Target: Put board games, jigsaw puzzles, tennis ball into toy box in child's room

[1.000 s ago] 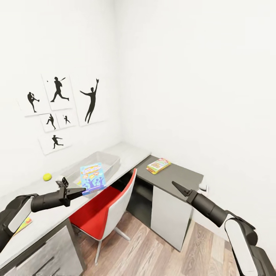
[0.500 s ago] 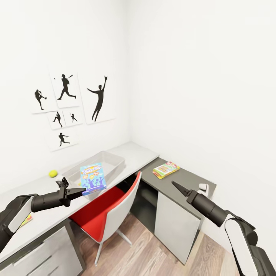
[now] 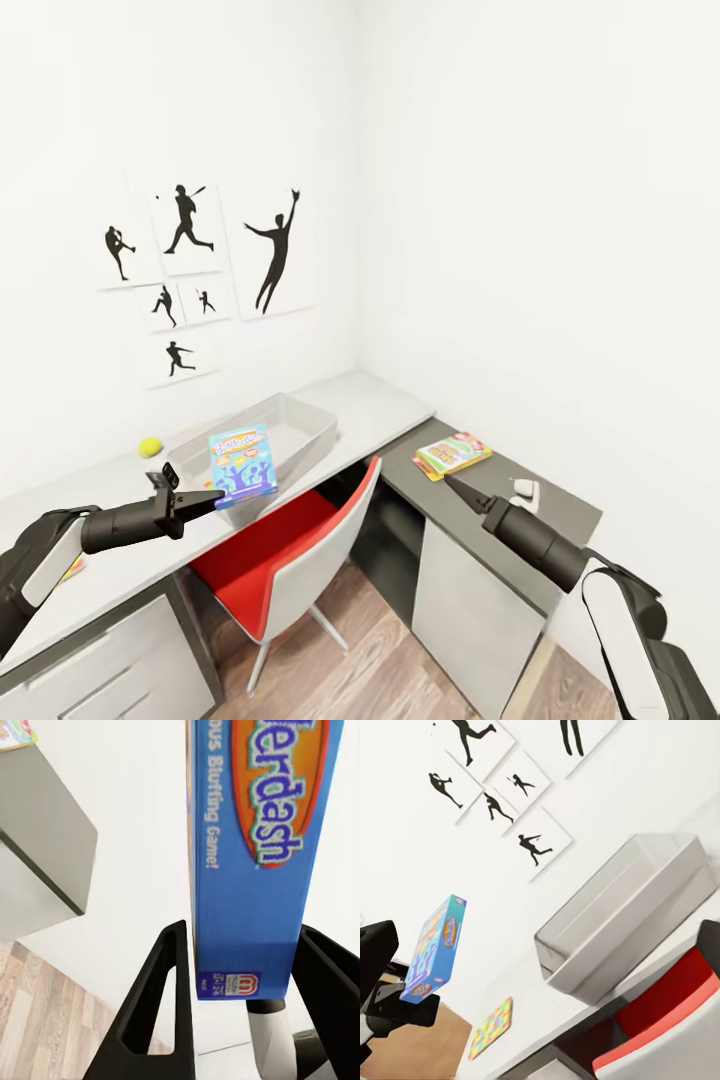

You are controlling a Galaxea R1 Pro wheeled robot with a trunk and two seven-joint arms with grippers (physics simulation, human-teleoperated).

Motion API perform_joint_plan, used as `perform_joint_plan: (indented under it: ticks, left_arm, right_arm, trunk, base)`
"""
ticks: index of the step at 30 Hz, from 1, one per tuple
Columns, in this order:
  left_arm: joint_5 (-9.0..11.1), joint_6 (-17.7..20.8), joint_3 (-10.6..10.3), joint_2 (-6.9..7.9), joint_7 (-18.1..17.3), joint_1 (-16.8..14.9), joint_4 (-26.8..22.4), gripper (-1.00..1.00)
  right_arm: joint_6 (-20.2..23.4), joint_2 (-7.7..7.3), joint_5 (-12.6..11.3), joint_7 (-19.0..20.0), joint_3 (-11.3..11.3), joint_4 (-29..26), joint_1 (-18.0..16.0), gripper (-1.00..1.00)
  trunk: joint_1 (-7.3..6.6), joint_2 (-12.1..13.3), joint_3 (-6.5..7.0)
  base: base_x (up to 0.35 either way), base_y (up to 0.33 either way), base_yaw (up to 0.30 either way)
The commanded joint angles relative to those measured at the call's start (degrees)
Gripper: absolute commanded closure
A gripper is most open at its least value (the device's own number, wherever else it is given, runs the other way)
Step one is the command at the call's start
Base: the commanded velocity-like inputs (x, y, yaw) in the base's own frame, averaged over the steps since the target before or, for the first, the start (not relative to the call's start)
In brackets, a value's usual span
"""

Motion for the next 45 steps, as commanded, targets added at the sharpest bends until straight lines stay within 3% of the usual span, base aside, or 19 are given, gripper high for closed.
perform_joint_plan:
  ticks: [1, 3, 8, 10, 14, 21, 36, 45]
  left_arm:
    - [0.23, 0.47, -0.19, 0.05, -0.15, -0.1, 0.03, 1.0]
    - [0.23, 0.47, -0.19, 0.04, -0.1, -0.1, 0.03, 1.0]
    - [0.23, 0.47, -0.19, 0.09, -0.2, -0.1, 0.03, 1.0]
    - [0.23, 0.49, -0.19, 0.12, -0.28, -0.1, 0.03, 1.0]
    - [0.23, 0.48, -0.19, 0.13, -0.33, -0.1, 0.03, 1.0]
    - [0.23, 0.47, -0.19, 0.1, -0.24, -0.1, 0.03, 1.0]
    - [0.22, 0.47, -0.12, 0.13, -0.16, -0.1, 0.03, 1.0]
    - [0.25, 0.55, 0.59, 0.63, -0.58, -0.02, 0.03, 1.0]
  right_arm:
    - [0.39, 0.0, -0.24, -0.02, 0.23, -0.02, -0.05, -1.0]
    - [0.44, 0.0, -0.24, -0.61, 0.73, -0.06, -0.05, -1.0]
    - [1.32, -0.03, -0.3, -6.37, 2.78, -0.36, -0.03, -1.0]
    - [3.35, -0.14, -0.29, -8.38, 4.32, -0.51, 0.01, -1.0]
    - [7.54, -0.15, -0.29, -9.38, 5.03, -1.28, -0.33, -1.0]
    - [11.19, -1.03, -0.28, -10.71, 4.67, -1.51, -1.49, -1.0]
    - [10.94, -1.18, -0.29, -11.48, 3.73, -1.6, -1.43, -1.0]
    - [11.46, -1.14, -0.31, -11.23, 3.74, -1.6, -1.63, -1.0]
  trunk:
    - [0.05, -0.14, -0.21]
    - [0.05, -0.14, -0.35]
    - [0.05, -0.14, -0.71]
    - [0.05, -0.14, -0.86]
    - [0.05, -0.14, -1.15]
    - [0.05, -0.14, -1.65]
    - [0.05, -0.14, -1.87]
    - [0.05, -0.14, -1.17]
  base:
    - [0.154, -0.16, 0.199]
    - [0.148, -0.155, 0.199]
    - [0.125, -0.121, 0.199]
    - [0.056, -0.034, 0.199]
    - [0.017, -0.01, 0.199]
    - [0.002, -0.001, 0.198]
    - [0.0, 0.0, 0.04]
    - [0.0, 0.0, 0.063]
